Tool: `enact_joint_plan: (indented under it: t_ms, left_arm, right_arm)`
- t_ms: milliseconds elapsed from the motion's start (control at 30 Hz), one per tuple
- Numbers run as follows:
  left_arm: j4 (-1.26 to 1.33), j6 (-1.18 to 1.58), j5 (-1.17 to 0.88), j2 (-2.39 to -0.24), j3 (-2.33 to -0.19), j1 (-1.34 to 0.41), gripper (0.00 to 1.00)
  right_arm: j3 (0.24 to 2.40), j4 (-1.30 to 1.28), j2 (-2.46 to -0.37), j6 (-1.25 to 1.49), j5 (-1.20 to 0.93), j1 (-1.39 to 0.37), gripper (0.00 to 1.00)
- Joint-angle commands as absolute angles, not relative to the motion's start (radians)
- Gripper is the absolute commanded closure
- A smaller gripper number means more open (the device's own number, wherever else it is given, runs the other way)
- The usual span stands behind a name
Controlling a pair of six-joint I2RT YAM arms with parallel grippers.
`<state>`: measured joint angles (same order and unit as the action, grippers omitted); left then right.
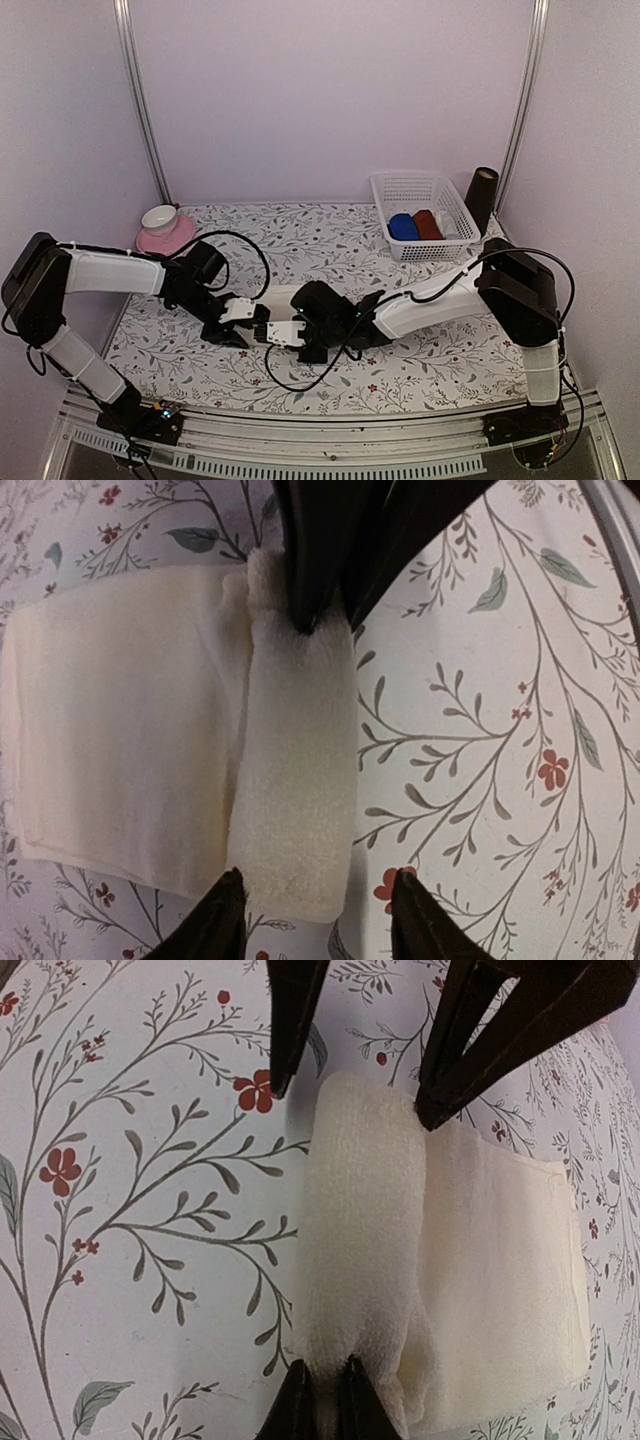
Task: Roll the towels
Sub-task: Roll the towel at the center of the board.
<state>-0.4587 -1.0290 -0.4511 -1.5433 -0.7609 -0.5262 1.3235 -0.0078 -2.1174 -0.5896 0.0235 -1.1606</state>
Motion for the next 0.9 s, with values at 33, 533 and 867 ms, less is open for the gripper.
enact_joint_plan:
  t_ms: [33,533,867]
  left_arm:
    - [-0.477,-1.065,-0.460,-1.451,-0.715,-0.512,0.41]
    - [-0.169,-1.120,-0.505,-1.138,-0.449,-0.475,0.39]
    - [-0.047,-1.095,-0.453,-1.144,-0.388,-0.558,0.49]
  right_arm:
    - [1.338,-0.143,-2.152,-0.497,-0.064,-1.137,0.94]
    - [1.478,-0.324,-2.182,-0.319,-0.416,-1.011,0.93]
    - [1.638,-0.470,-2.299,-0.233,-0.662,-0.931,0.92]
